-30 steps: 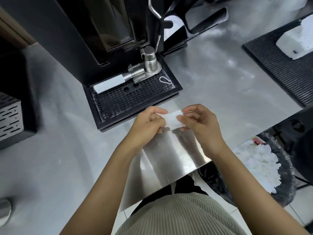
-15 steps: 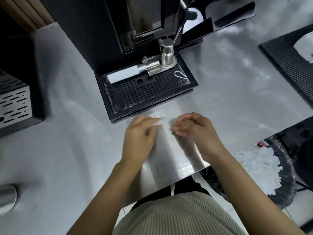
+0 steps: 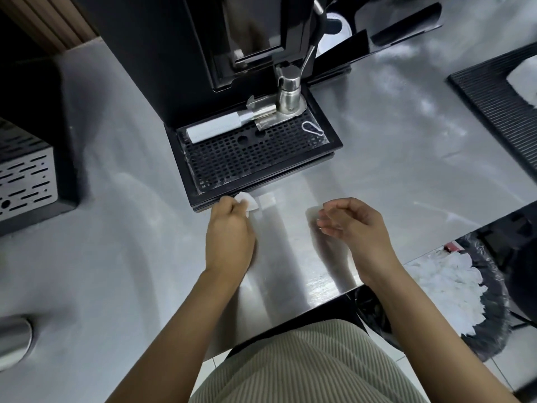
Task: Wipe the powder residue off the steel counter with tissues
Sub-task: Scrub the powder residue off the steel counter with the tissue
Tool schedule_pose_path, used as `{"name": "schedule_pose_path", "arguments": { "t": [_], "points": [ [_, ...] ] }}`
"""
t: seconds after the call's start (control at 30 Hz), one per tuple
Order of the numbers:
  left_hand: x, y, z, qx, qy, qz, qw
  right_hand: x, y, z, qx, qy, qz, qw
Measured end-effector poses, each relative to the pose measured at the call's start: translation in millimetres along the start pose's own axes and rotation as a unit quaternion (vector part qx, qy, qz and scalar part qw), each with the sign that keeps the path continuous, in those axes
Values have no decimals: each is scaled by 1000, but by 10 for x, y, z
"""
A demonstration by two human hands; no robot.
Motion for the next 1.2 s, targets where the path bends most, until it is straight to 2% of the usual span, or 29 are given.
{"name": "schedule_pose_path", "arguments": {
  "t": [0.27, 0.37, 0.43, 0.5, 0.57, 0.67, 0.77, 0.83, 0.93, 1.1, 1.2],
  "points": [
    [747, 500, 451, -53, 62, 9, 997, -78, -215, 92, -4, 5, -5, 1000],
    [1065, 627, 613, -69, 66, -45, 994, -130, -400, 135, 0, 11, -11, 1000],
    [1150, 527, 627, -50, 49, -98, 993, -201, -552, 183, 1, 7, -18, 1000],
    [1067, 274, 513, 13, 15, -114, 993, -291, -705, 249, -4, 7, -10, 1000],
    [865, 16, 316, 66, -38, -90, 993, -384, -831, 334, -12, 11, 2, 1000],
    [627, -68, 102, 69, -97, -44, 992, -499, -924, 473, -29, 14, 4, 999],
    [585, 139, 72, 37, -95, 3, 995, -564, -948, 581, -53, 7, -5, 999],
    [631, 268, 87, 45, -93, 9, 995, -578, -964, 626, -65, 2, -16, 998],
    [841, 439, 177, 65, -93, -25, 993, -556, -1001, 685, -74, 0, -41, 996],
    [1301, 608, 471, 31, -15, -151, 988, -520, -1048, 757, -88, -7, -75, 993],
    [1197, 321, 353, 110, -48, -144, 982, -542, -1134, 797, -88, -17, -72, 993]
  ]
}}
Point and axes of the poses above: each hand's wrist, its own z-axis towards the middle knuckle, its own y-axis out of the palm, x = y × z, the point moved 8 cm from there along z, towards the middle knuckle, and after that the axes turned 6 degrees about y, right-handed, at the moved point
